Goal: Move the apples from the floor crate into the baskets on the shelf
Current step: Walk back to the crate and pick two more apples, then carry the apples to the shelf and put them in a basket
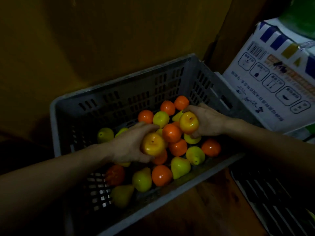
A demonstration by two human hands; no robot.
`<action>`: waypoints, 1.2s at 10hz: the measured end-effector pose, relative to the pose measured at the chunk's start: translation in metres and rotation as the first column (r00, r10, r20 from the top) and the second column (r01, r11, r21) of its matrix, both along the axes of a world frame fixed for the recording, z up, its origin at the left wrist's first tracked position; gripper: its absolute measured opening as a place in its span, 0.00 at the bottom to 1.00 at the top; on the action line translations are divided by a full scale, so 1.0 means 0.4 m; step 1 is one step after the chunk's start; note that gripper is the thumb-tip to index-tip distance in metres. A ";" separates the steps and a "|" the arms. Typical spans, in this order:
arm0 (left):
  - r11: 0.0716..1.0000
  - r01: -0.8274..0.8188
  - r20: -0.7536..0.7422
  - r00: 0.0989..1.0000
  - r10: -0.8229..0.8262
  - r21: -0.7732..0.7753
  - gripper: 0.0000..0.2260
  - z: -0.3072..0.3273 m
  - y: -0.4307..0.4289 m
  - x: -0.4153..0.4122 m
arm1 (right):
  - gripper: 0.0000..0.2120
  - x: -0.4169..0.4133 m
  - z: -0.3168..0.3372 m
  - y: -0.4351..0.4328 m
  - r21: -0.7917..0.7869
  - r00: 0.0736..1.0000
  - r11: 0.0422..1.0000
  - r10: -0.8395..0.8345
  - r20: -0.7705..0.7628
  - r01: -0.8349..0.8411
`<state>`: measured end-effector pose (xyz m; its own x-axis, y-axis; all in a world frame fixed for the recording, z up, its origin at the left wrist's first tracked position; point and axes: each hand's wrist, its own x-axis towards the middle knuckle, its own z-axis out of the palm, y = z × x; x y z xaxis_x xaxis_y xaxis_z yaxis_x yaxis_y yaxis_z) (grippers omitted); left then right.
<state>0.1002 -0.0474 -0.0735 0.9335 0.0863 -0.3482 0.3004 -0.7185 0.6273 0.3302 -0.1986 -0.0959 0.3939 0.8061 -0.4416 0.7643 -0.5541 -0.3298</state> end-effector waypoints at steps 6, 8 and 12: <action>0.958 -0.269 0.313 0.922 0.226 0.103 0.39 0.053 0.227 -0.124 | 0.46 -0.063 0.036 0.027 0.229 0.997 0.971 0.070 0.011 -0.071; 0.936 -0.331 0.320 0.905 0.280 0.117 0.40 0.083 0.269 -0.151 | 0.45 -0.107 0.025 0.053 0.224 0.993 0.968 0.115 0.017 -0.116; 0.943 -0.305 0.302 0.919 0.255 0.132 0.39 0.136 0.255 -0.146 | 0.46 -0.148 0.068 0.074 0.267 0.999 0.962 0.049 0.004 -0.048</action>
